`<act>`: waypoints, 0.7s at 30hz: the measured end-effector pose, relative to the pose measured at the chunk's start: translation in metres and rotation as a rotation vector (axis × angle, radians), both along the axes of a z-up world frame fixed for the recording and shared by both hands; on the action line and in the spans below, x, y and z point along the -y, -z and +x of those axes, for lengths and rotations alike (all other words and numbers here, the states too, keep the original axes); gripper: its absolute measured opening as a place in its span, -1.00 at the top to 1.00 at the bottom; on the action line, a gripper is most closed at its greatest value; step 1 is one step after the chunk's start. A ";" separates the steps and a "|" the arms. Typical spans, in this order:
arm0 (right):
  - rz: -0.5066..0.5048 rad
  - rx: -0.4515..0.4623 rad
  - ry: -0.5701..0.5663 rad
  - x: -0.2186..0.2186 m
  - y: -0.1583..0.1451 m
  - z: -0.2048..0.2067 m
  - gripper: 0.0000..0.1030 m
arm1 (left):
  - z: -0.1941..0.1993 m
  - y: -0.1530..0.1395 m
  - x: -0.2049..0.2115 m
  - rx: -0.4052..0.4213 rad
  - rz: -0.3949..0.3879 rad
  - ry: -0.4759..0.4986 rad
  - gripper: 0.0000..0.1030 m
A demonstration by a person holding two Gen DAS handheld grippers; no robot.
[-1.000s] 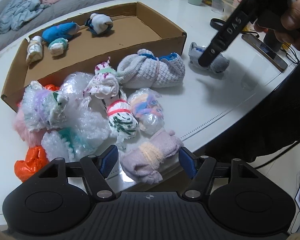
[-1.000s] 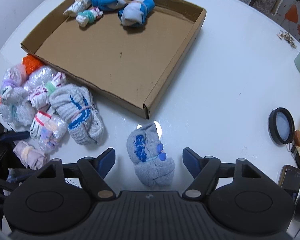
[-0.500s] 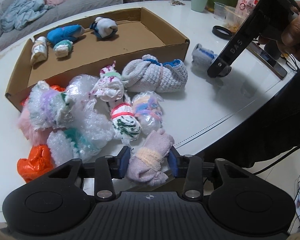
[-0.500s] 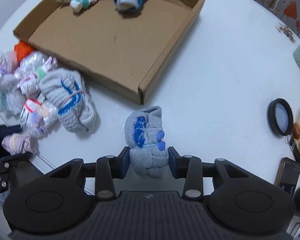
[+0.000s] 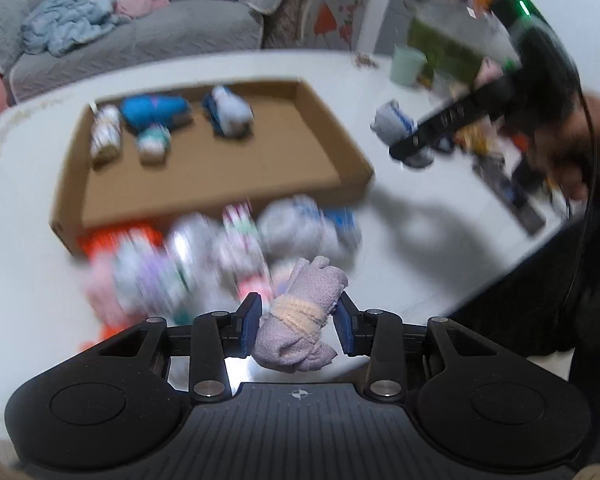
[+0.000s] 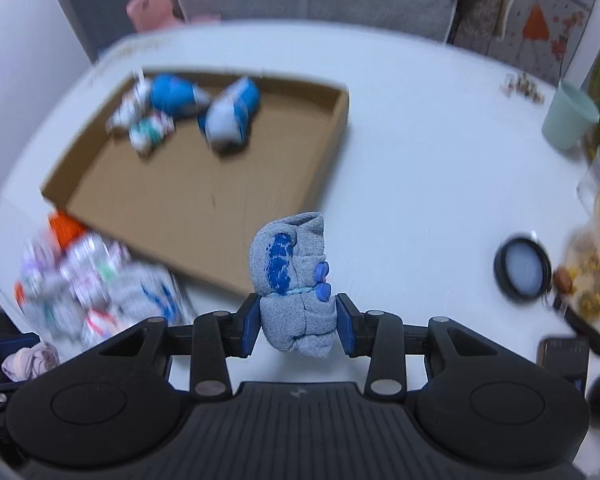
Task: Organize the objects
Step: 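Lower both held socks into the tray next to the others and release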
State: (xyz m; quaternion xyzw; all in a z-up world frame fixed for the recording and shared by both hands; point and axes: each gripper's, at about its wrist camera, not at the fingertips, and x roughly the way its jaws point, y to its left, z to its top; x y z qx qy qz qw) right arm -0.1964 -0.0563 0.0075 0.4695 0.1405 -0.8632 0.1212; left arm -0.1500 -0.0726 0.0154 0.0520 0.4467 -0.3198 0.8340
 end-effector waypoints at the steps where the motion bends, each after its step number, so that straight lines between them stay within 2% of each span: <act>1: -0.018 -0.016 -0.008 0.003 -0.005 -0.004 0.31 | 0.011 -0.010 -0.001 0.002 -0.017 -0.019 0.13; 4: -0.073 -0.056 -0.035 0.012 -0.015 -0.019 0.31 | 0.045 -0.037 0.004 0.027 -0.044 -0.066 0.13; 6: -0.083 -0.073 -0.053 0.018 -0.023 -0.030 0.31 | 0.067 -0.051 0.012 0.068 -0.034 -0.079 0.13; 10: -0.087 -0.097 -0.076 0.029 -0.034 -0.051 0.31 | 0.103 -0.063 0.031 0.087 -0.040 -0.089 0.13; 18: -0.098 -0.114 -0.072 0.026 -0.035 -0.079 0.31 | 0.150 -0.037 0.067 -0.014 -0.060 -0.092 0.13; 21: -0.092 -0.109 -0.062 0.021 -0.032 -0.088 0.31 | 0.162 -0.025 0.085 -0.024 -0.062 -0.077 0.13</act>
